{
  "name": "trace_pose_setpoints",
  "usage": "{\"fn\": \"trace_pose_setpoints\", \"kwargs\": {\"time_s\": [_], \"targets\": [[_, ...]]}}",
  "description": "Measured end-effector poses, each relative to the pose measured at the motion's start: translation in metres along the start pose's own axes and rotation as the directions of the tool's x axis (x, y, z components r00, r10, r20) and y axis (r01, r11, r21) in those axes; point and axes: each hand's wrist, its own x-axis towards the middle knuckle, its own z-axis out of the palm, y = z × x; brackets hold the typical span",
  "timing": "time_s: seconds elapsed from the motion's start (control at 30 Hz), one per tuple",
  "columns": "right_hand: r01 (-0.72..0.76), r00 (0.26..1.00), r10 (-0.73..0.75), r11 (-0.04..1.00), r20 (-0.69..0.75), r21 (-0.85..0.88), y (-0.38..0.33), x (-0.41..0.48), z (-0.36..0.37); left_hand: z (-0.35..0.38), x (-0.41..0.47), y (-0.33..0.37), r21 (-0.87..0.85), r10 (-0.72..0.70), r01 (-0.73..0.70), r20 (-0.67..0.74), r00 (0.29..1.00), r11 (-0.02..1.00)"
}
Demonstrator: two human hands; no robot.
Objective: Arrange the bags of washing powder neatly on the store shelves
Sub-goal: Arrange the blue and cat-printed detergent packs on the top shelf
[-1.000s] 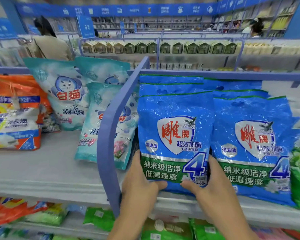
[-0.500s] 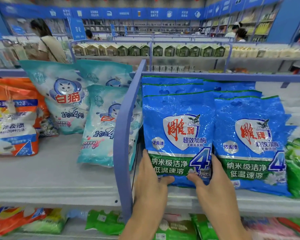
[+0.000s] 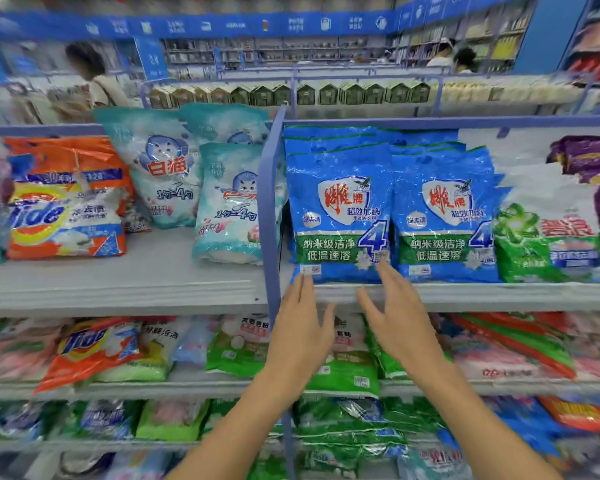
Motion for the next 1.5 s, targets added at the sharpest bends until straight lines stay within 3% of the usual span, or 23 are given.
{"fn": "trace_pose_setpoints", "kwargs": {"time_s": [0.1,0.4,0.63,1.0,1.27,1.5], "targets": [[0.066,0.995,-0.060,0.995,0.082,-0.074,-0.003,-0.032,-0.002,-0.004,-0.039,-0.012,0.041,0.047,-0.047,0.011,0.999,0.998],[0.060,0.996,-0.064,0.996,0.069,0.060,-0.047,-0.116,0.001,-0.059,-0.137,-0.049,0.021,-0.048,0.050,-0.088,0.995,0.999],[0.064,0.994,-0.077,0.986,0.077,0.155,-0.095,-0.127,0.031,-0.103,-0.150,-0.082,-0.053,-0.158,0.151,-0.154,0.975,0.987],[0.036,0.999,-0.037,0.978,0.002,0.207,-0.199,-0.046,0.109,-0.187,-0.063,-0.172,-0.121,-0.057,0.038,-0.158,0.986,0.992],[-0.061,0.987,0.083,0.985,-0.135,0.163,-0.229,0.035,0.132,-0.218,0.032,-0.197,-0.034,0.097,-0.102,-0.134,0.986,0.994],[-0.229,0.954,0.253,0.961,-0.159,0.155,-0.216,0.080,0.135,-0.209,0.105,-0.181,-0.176,-0.001,-0.004,-0.030,1.000,0.984]]}}
